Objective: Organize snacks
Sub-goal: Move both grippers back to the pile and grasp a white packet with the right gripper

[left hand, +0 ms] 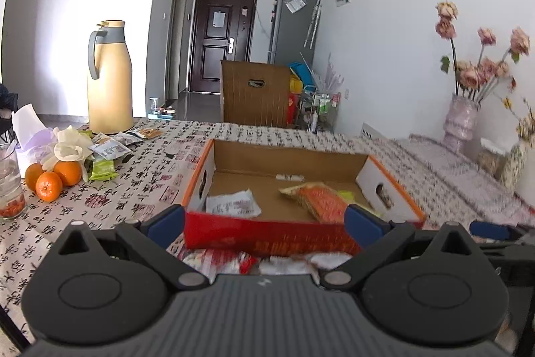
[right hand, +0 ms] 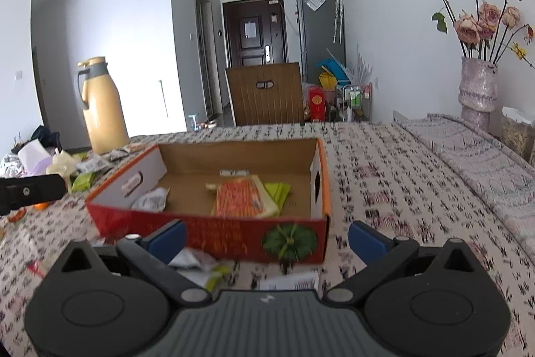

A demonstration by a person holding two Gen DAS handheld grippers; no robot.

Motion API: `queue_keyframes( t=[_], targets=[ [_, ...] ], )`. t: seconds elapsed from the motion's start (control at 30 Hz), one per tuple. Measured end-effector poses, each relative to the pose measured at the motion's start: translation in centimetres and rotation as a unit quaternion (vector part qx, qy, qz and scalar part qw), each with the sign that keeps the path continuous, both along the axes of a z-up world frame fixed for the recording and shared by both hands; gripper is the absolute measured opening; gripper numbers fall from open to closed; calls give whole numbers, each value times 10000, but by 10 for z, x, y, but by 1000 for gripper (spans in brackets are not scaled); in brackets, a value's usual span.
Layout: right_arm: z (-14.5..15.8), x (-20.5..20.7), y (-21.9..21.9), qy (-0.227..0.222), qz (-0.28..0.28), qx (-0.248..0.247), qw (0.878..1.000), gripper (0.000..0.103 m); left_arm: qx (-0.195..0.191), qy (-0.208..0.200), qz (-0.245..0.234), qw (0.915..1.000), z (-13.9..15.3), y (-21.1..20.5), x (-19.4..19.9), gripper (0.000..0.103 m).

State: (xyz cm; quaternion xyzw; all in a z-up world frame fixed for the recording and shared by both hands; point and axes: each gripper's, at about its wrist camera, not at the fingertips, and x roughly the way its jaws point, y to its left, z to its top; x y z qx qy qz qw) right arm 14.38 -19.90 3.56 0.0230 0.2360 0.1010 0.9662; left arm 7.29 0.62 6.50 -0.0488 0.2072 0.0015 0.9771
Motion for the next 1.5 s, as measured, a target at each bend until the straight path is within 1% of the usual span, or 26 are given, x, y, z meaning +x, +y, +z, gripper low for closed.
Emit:
queue_keyframes(
  t=[0.1, 0.23, 0.4, 0.53, 0.7, 0.8, 0.87, 1.0, 1.03, 1.07, 1.1, 1.13, 1.2, 1.23, 1.27, 1.3, 1.4, 1.5],
  targets=[
    [-7, -11, -3, 90, 3, -61, 9999, 103, 130, 49, -86, 9999, -10, 2, -10, 103],
    [-18, -23, -8, 258, -25, -164, 9995, 103, 193, 143, -118, 9996, -25, 8, -22, 103],
    [-34, -39, -10, 489, -55, -294, 9984, 103, 158, 316, -111, 9993, -42, 15, -34, 103],
    [-45, -48, -11, 672, -14, -337, 9972, 103, 34, 426, -61, 9991, -53, 22, -42, 103],
    [-52, -49, -13, 783, -68, -355, 9963, 103, 32, 518, -50, 9986, -57, 22, -43, 103],
    [-56, -46, -13, 833, -143, -378, 9957, 99, 30, 513, -80, 9986, -56, 19, -43, 103],
    [-60, -43, -13, 903, -189, -425, 9948, 91, 22, 516, -87, 9986, -57, 19, -43, 103],
    [-69, -41, -15, 1020, -247, -436, 9935, 84, 3, 535, -54, 9986, -57, 20, -42, 103],
    [-71, -41, -15, 1036, -258, -423, 9934, 81, 1, 542, -50, 9985, -58, 20, -42, 103],
    [-72, -41, -16, 1050, -262, -400, 9933, 75, -1, 553, -51, 9985, -58, 20, -41, 103],
    [-73, -41, -17, 1075, -263, -386, 9931, 72, -1, 561, -55, 9984, -58, 20, -41, 103],
    [-74, -42, -17, 1029, -285, -443, 9933, 68, 3, 571, -58, 9984, -59, 20, -41, 103],
    [-75, -44, -16, 965, -279, -517, 9936, 65, 5, 590, -68, 9982, -60, 19, -40, 103],
    [-76, -44, -16, 943, -243, -512, 9939, 59, 8, 602, -68, 9982, -60, 18, -40, 103],
    [-76, -46, -15, 911, -195, -532, 9942, 50, 13, 617, -70, 9981, -61, 18, -40, 103],
    [-75, -47, -14, 891, -131, -545, 9944, 46, 16, 628, -74, 9980, -61, 17, -40, 103],
    [-74, -48, -12, 858, -38, -573, 9947, 39, 33, 661, -85, 9978, -61, 16, -40, 103],
    [-72, -51, -14, 829, -35, -496, 9953, 39, 47, 701, -113, 9975, -62, 14, -41, 103]
  ],
)
